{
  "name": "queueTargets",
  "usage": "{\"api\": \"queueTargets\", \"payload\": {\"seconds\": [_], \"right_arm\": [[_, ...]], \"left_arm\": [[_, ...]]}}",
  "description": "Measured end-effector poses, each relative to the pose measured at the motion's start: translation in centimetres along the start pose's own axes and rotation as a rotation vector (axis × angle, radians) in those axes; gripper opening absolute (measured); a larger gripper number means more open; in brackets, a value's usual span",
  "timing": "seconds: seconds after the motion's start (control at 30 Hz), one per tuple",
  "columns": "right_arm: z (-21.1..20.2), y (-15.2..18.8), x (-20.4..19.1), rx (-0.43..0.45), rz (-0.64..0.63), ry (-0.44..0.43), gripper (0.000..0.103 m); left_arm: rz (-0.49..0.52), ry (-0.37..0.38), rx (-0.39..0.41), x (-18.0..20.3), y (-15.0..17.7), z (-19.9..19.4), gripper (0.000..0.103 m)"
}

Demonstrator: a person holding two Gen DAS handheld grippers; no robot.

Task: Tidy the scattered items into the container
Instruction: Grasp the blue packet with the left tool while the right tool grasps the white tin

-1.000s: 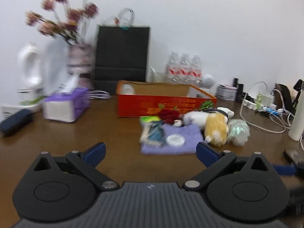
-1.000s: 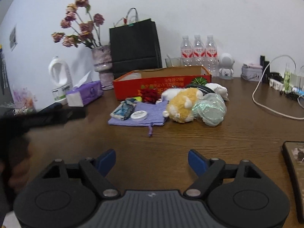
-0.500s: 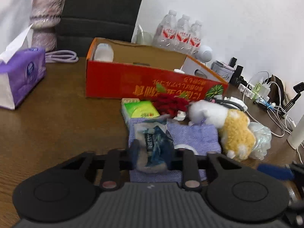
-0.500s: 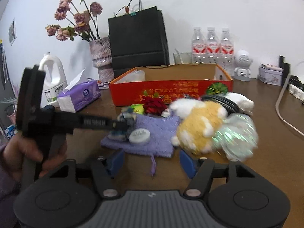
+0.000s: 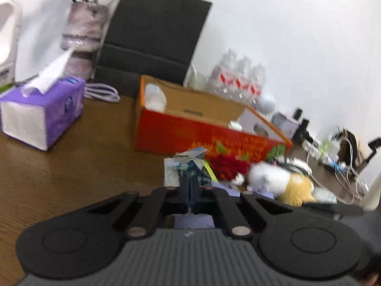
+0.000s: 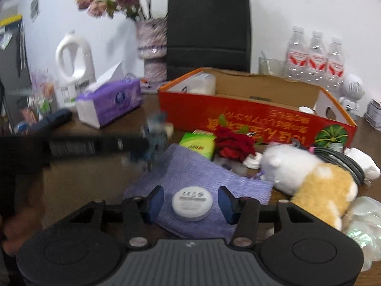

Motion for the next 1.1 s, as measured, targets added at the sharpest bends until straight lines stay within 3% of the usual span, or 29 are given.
{"api": "queueTargets", "payload": {"seconds": [0.1, 0.2, 0.3, 0.4, 0.5, 0.7, 1.1], "right_arm": [[1.0, 0.4, -0.2, -0.024, -0.012, 0.023, 0.038], [0.2, 0.3, -0.1, 0.005, 0.003, 0.03, 0.038], [-2.2, 0.0, 0.3, 0.061, 0.036, 0.04, 0.038], [-5.5, 0.5, 0.9, 0.115, 0.049, 0.07, 0.038], [-8.3, 1.7, 1.8, 0.151, 0.086, 0.1, 0.038], [-13.0, 3.6, 3.0, 0.211, 0.124, 0.124, 0.038], [-20.2, 7.0, 1.0, 0.338, 0.103, 0.093, 0.038]], "left_arm": [[-0.003, -0.017, 0.006, -0.2, -0.2, 0.0, 0.002], [0.025, -0.046, 0.01, -0.1, -0.1, 0.2, 0.002], [0.065, -0.117, 0.011, 0.4, 0.4, -1.0, 0.002], [0.086, -0.103, 0.056, 2.6, 1.2, -4.1, 0.002], [0.114, -0.142, 0.095, 4.6, 2.5, -7.0, 0.002], [0.114, -0.187, 0.108, 7.5, 5.5, -10.5, 0.002], [0.223, -0.187, 0.143, 13.0, 9.1, -15.6, 0.003]]}}
Point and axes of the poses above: each gripper's, at about its wrist camera, not at the fingertips, and z roughly the way its jaws point, x to its right, y to its underside, the point moved 9 cm from there along z, roughly the way its jaws point, and after that the axes turned 4 degrees about -x, right-handed, at the moved point
